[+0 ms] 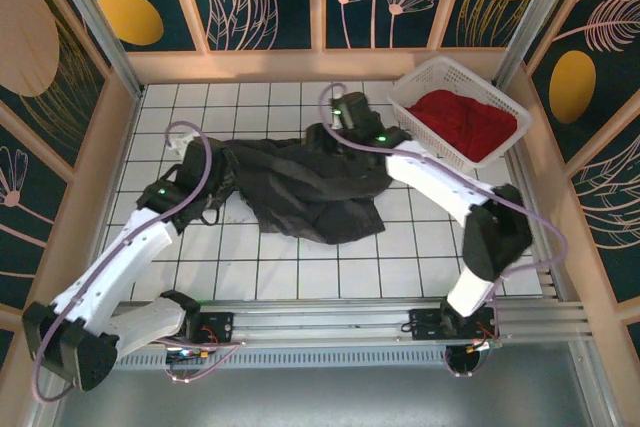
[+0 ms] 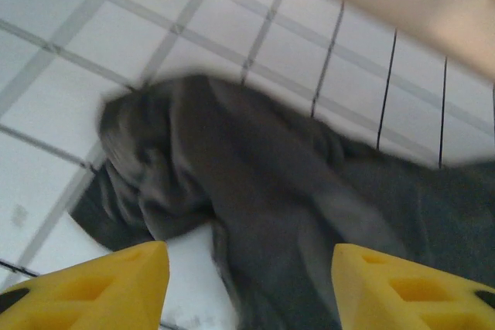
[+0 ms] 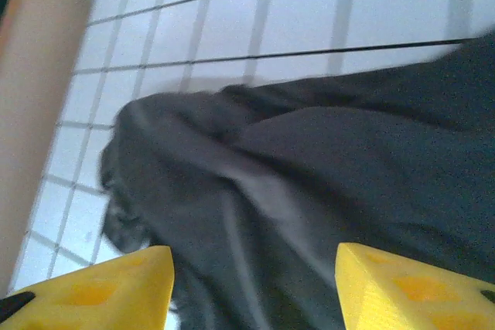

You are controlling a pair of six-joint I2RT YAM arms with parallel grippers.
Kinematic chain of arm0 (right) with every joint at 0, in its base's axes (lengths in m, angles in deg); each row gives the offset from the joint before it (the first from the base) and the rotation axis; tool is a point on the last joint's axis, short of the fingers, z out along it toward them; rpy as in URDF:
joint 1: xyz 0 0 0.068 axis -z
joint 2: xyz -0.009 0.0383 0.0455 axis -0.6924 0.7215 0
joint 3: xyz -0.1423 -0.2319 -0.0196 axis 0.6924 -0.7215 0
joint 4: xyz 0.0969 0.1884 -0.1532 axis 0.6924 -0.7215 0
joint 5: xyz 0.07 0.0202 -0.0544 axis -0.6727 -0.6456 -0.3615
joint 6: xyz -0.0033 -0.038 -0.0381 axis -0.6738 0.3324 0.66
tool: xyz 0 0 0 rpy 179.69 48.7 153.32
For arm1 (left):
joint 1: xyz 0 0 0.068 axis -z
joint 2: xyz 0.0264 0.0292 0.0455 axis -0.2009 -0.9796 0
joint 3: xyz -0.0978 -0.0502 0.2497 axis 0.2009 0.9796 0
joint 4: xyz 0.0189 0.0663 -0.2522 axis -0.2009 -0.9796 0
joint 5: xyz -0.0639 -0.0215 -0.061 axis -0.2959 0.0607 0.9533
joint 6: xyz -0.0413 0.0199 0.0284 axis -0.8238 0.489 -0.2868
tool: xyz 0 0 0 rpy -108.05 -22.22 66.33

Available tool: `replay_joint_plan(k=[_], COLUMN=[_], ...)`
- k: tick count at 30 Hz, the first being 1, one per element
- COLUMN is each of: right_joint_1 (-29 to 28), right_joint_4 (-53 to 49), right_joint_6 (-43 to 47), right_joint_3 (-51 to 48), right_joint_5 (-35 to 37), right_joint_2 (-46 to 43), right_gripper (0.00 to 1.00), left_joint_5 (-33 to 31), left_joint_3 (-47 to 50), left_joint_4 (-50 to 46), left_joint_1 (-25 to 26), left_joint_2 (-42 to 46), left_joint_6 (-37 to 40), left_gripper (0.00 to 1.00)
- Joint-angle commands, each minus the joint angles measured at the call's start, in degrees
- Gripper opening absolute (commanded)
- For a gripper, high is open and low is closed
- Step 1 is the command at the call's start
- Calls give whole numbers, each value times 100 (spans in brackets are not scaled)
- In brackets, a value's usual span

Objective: Fold and stack the t-shirts

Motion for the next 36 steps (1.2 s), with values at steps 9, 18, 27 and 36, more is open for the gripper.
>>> replay_joint_plan(k=[9,18,27,36], right_joint_1=[927,1179,1335,1317], right_joint_4=[-135,10,75,-13], right_joint_6=[-21,26,140,58], right_joint_3=[-2070,-2477,-2362,-2430], right_joint_5=[616,552,339,189], right_joint_2=[-1337,-1045,-575,-761], right_gripper=[57,57,56,55], left_joint_5=[2529,2873,2522,1418], left_joint_3=[1168,1594,1368,1683], left_joint_4=[838,1893,1677,690], left_joint_1=[347,439,429,-715], left_joint_2=[-1124,-1730,-2162,-1519], left_joint_6=[-1399,-2418,-2620,-1624], left_gripper=[63,63,31,9])
